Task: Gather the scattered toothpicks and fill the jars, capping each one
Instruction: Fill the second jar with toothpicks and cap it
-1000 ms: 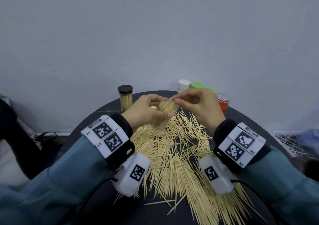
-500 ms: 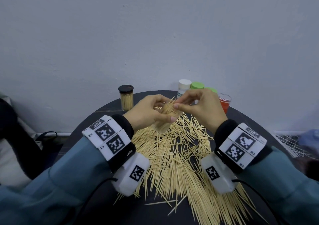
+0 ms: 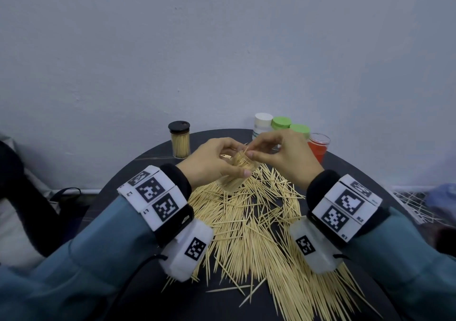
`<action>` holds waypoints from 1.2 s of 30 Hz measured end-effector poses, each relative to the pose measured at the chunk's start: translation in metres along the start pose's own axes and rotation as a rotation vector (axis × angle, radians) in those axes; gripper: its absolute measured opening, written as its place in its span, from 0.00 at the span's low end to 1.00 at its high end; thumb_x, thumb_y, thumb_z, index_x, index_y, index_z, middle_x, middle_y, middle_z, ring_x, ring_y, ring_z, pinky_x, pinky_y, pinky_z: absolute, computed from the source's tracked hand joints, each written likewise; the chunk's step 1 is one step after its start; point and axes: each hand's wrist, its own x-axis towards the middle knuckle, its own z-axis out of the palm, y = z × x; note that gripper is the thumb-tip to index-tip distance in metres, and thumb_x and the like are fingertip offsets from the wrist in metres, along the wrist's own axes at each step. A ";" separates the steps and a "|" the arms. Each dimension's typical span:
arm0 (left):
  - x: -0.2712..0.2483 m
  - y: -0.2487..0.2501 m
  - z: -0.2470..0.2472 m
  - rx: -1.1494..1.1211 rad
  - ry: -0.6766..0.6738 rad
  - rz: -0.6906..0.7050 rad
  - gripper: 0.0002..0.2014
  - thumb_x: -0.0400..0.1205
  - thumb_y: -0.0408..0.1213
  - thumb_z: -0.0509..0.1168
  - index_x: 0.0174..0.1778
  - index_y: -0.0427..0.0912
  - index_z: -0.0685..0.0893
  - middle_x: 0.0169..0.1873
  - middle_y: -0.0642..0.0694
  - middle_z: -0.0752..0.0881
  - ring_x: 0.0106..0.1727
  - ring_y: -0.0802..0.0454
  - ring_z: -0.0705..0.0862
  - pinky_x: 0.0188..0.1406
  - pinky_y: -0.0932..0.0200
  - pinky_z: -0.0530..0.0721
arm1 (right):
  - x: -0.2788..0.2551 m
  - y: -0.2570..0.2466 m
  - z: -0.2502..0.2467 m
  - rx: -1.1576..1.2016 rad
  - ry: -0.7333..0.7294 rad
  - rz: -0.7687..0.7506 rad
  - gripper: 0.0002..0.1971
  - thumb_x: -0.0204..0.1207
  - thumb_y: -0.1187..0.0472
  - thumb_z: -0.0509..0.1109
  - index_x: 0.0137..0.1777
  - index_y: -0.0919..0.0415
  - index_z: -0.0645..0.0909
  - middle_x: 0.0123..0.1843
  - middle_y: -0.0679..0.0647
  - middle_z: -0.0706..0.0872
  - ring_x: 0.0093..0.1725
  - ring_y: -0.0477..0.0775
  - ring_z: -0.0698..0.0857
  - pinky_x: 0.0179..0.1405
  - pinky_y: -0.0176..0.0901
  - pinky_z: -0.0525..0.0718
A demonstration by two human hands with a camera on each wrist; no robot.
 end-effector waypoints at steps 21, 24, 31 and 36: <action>-0.001 0.000 -0.003 0.035 0.001 -0.040 0.21 0.69 0.36 0.78 0.55 0.54 0.80 0.49 0.57 0.81 0.52 0.56 0.82 0.57 0.53 0.79 | 0.000 0.004 -0.006 -0.078 -0.061 0.016 0.08 0.73 0.63 0.73 0.50 0.54 0.89 0.41 0.47 0.89 0.40 0.42 0.84 0.41 0.25 0.78; 0.000 0.000 -0.004 0.037 0.007 -0.057 0.19 0.69 0.37 0.78 0.50 0.57 0.80 0.50 0.57 0.82 0.55 0.56 0.81 0.62 0.48 0.79 | -0.001 0.000 -0.005 -0.089 -0.054 -0.008 0.09 0.74 0.64 0.72 0.52 0.56 0.89 0.41 0.44 0.86 0.39 0.31 0.81 0.41 0.15 0.74; 0.001 0.000 -0.006 0.044 0.012 -0.066 0.20 0.69 0.37 0.78 0.54 0.55 0.80 0.51 0.55 0.82 0.56 0.56 0.80 0.66 0.46 0.77 | -0.001 0.000 -0.006 -0.118 -0.058 -0.002 0.10 0.76 0.67 0.70 0.53 0.57 0.87 0.44 0.44 0.86 0.41 0.27 0.79 0.41 0.12 0.72; 0.002 0.003 -0.021 -0.023 0.058 -0.069 0.24 0.70 0.33 0.76 0.62 0.46 0.80 0.44 0.57 0.79 0.50 0.58 0.79 0.51 0.59 0.79 | 0.021 0.016 0.003 -0.241 -0.253 0.209 0.13 0.76 0.64 0.70 0.61 0.60 0.81 0.59 0.53 0.86 0.55 0.46 0.83 0.54 0.27 0.75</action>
